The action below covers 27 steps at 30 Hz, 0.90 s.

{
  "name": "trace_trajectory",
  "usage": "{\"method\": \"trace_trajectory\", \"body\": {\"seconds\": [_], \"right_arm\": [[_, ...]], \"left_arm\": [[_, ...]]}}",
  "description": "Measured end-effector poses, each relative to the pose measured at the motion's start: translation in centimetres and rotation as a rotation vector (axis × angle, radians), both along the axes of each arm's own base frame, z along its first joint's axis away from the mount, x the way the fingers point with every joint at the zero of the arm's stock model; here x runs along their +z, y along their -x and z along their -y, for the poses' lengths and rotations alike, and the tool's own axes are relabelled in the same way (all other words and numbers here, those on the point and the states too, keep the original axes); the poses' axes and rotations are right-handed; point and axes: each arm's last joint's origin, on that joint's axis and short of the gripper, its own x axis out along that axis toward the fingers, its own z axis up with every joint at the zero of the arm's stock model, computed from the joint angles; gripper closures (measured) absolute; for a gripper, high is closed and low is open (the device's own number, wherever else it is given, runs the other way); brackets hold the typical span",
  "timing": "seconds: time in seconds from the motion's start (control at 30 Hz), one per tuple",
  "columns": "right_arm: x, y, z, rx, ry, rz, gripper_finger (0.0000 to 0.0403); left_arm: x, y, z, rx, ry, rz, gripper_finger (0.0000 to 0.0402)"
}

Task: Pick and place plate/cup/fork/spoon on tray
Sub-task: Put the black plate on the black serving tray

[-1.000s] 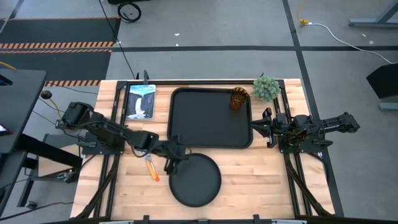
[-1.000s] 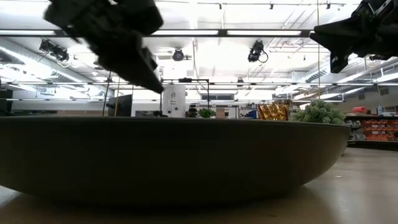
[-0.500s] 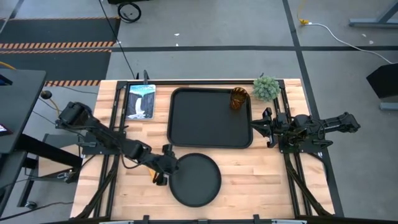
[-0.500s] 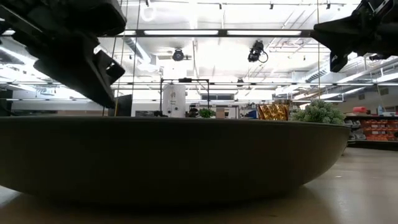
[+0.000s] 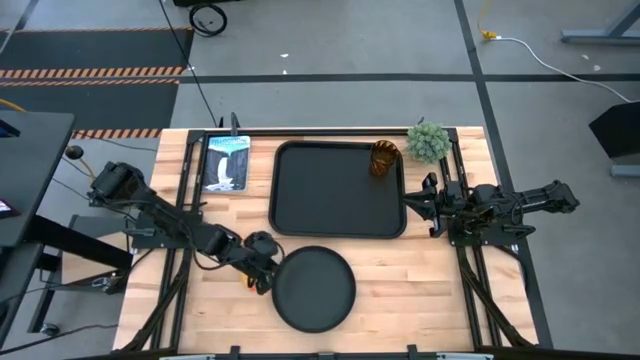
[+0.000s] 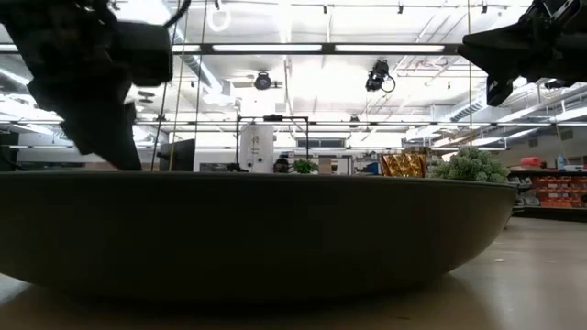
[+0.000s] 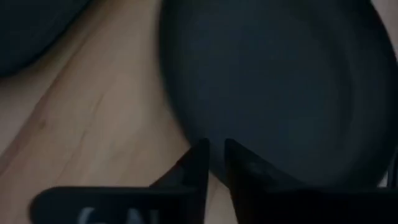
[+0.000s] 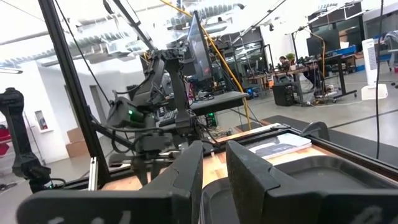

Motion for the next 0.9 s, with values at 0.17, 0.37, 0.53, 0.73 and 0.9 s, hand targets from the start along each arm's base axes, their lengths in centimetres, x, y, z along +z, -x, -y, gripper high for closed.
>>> {"method": "trace_trajectory", "body": {"seconds": [0.17,0.37,0.53,0.73,0.9], "right_arm": [[0.0,0.0,0.0,0.0,0.0,0.0,0.0325],[0.0,0.0,0.0,0.0,0.0,0.001,0.0325],[0.0,0.0,0.0,0.0,0.0,0.002,0.0325],[0.0,0.0,0.0,0.0,-0.001,0.005,0.0325],[0.1,0.0,0.0,0.0,-0.001,0.006,0.0325]], "left_arm": [[-0.6,0.3,-0.9,0.21,0.071,-0.078,0.0276],[-0.5,0.1,-1.0,0.279,0.125,-0.06,0.0229],[-0.9,-0.5,-0.2,0.283,0.162,-0.023,0.0224],[-1.8,-1.5,0.8,0.269,0.13,-0.069,0.0224],[-2.4,-1.9,1.1,0.269,0.113,-0.093,0.0224]]}}
